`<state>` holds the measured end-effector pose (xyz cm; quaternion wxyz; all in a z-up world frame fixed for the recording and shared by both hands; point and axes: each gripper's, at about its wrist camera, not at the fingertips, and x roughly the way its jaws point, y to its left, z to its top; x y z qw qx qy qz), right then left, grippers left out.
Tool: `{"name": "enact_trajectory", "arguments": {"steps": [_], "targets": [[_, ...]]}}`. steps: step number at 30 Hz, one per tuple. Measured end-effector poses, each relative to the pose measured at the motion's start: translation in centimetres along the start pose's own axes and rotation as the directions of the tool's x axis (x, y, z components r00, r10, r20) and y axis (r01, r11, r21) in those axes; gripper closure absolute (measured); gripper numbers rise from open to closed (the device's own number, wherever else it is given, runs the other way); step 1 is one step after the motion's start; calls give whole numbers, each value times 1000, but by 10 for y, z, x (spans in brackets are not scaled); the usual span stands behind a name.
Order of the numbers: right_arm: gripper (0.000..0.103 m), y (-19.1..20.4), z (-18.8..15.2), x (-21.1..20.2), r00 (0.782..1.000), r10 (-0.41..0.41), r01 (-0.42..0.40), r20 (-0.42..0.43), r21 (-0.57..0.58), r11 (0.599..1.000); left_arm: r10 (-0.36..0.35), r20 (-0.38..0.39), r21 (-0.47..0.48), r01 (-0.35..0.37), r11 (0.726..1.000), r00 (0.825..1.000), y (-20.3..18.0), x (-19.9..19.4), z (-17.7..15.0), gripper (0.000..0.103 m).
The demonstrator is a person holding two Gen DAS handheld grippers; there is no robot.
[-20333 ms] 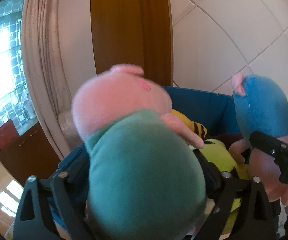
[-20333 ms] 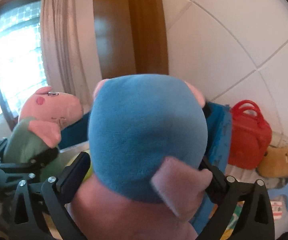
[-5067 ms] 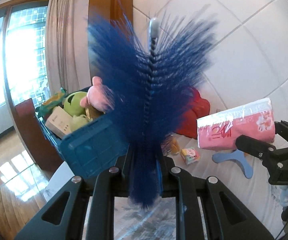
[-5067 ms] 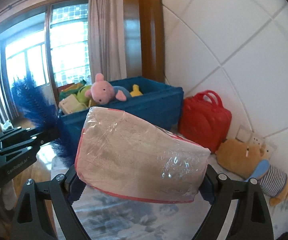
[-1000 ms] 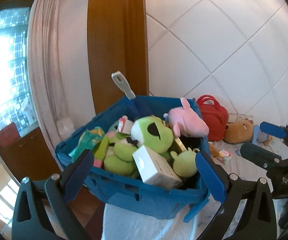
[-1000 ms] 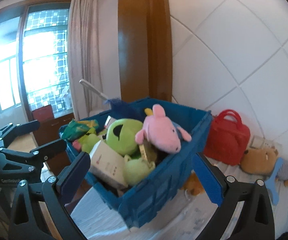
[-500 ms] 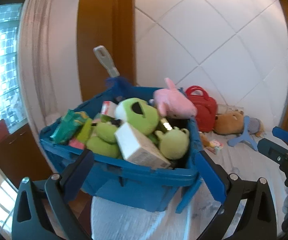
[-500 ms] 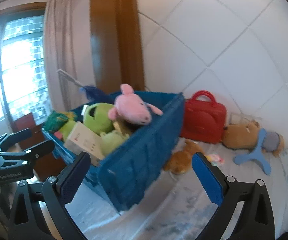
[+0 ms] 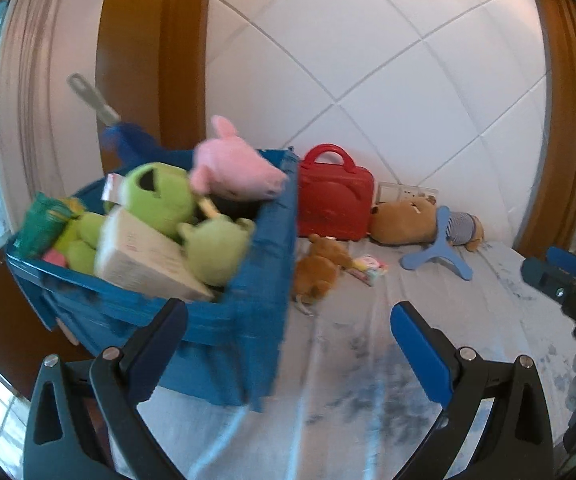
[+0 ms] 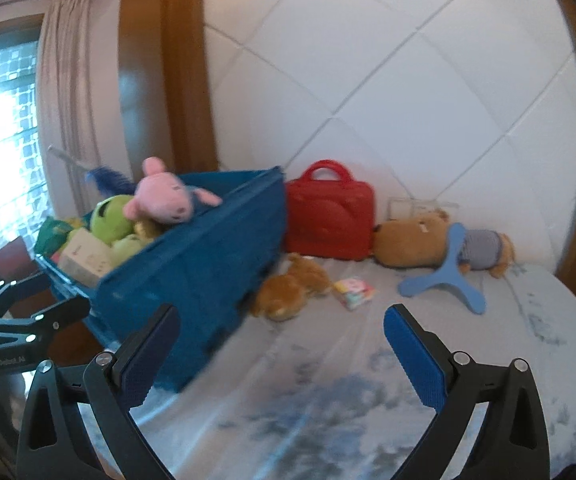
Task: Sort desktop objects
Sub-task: 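Withdraw both tools from the crate back over the bed, then grasp the Kotex pad packet with the right tool while the left tool approaches the brown bear plush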
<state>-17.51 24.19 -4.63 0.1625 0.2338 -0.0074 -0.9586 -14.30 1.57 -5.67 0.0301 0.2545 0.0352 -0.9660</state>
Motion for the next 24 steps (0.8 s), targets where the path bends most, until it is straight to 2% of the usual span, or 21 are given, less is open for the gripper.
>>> {"name": "enact_trajectory", "arguments": {"steps": [8,10,12,17,24], "targets": [[0,-105,-6,-10,1000,-8,9,-19,9,1000,14,-67,-47,-18,999,998,-88,32,-17,0],[0,-130,-10,-5,999,13,-12,-41,30,999,19,-90,-50,-24,998,996,-105,41,-23,0],[0,-154,-15,8,994,44,-37,-97,72,997,23,-114,-44,-28,999,993,-116,49,-25,0],[0,-183,-26,32,984,77,-58,-159,120,991,44,-143,-19,-47,999,989,-134,71,-19,0],[0,-194,-24,58,985,8,10,-170,107,994,13,-159,-5,-14,1000,987,-134,123,-5,0]]}}
